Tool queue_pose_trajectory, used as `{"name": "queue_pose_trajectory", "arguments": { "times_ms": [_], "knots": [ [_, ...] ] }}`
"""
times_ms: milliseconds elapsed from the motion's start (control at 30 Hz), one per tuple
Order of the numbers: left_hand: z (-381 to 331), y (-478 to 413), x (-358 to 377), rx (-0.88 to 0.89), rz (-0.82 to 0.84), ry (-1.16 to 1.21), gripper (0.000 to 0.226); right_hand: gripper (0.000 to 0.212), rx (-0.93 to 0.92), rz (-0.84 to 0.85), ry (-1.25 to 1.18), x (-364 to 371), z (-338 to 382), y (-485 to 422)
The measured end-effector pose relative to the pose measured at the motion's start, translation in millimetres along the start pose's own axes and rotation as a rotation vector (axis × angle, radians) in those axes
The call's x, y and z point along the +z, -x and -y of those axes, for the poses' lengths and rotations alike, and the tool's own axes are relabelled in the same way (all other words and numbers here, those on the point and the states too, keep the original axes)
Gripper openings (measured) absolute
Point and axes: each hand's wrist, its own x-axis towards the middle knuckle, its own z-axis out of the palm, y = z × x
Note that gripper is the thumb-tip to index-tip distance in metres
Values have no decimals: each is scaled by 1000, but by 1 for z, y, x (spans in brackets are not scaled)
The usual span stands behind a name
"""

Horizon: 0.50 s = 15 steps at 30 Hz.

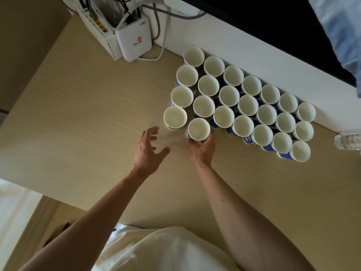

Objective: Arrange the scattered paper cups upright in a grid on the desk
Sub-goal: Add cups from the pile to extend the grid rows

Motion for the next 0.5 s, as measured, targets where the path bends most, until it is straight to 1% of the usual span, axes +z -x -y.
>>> {"name": "queue_pose_trajectory", "arguments": {
  "times_ms": [233,500],
  "knots": [
    [-9,10,5,-23,24,34,74,63,-9,-17,-11,3,0,-1],
    [-10,23,4,-27,39,45,71,65,27,42,-49,0,-1,1]
  ]
}}
